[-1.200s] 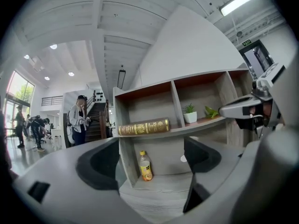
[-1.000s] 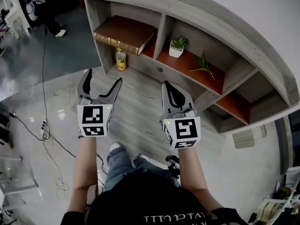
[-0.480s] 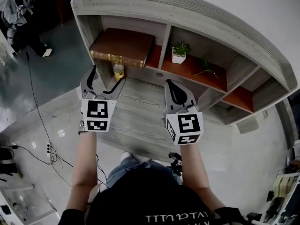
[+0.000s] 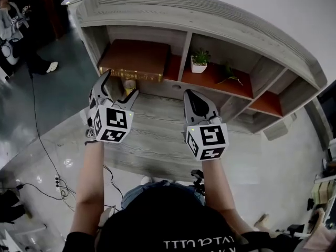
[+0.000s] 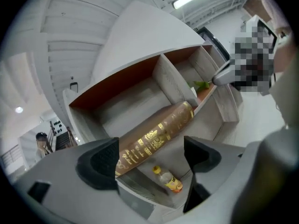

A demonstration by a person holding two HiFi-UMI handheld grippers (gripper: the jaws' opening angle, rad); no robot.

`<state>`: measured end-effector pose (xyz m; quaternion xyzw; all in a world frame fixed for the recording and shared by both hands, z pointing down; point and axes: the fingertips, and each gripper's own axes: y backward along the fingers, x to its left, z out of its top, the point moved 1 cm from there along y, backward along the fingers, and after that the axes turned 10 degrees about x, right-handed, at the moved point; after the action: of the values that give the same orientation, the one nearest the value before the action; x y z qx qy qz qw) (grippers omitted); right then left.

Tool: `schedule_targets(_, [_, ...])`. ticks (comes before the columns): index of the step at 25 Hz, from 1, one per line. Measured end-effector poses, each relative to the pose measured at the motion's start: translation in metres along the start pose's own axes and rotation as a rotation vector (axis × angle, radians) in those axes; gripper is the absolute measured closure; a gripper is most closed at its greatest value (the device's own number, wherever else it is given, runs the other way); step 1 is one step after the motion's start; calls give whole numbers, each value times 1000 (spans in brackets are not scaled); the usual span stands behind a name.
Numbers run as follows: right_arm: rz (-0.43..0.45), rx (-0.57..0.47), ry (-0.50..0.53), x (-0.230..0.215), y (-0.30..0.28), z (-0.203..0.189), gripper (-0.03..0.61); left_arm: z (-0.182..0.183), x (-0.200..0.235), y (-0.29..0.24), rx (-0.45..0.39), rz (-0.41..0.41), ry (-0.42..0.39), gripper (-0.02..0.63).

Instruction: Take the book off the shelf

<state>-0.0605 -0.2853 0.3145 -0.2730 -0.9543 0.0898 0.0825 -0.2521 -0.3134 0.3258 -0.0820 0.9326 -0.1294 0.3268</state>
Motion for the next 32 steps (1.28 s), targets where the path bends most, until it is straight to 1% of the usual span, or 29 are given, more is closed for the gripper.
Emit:
schedule_targets(3, [-15,4,-10,1,-1,-1,565,-2,-1,-11,25,3,-143,173])
schedule_targets(7, [-32,15,-19,2,-2,-5,565,0,-1,-26,40,-1,-308,173])
schedule_targets(11, [-45,23,-23,2,-2,-8,565,0,-1,-42,59,15,-452,173])
schedule_targets(14, [-55,27,-23,2,-1,-8,565,-3,-3,-54,80,30,-541,173])
schedule_targets(19, [-75,37,-26,-2,3,-11,565,-4,-6,-74,112,37,-652,173])
schedule_targets(23, [-95,47,-29,-5,6,-15,565,-3,-7,-86,125,76,-760,173])
schedule_targets(25, [-102,51,-31,-5,7,-16,565,-3,-8,-91,133,81,-795,173])
schedule_targets(28, [-113,54,-34,-4,8,-17,565,-7,-9,-96,141,78,-814,173])
schedule_targets(32, [-124,64,-41,0,9,-20,565,-9,-12,-98,118,78,-806,173])
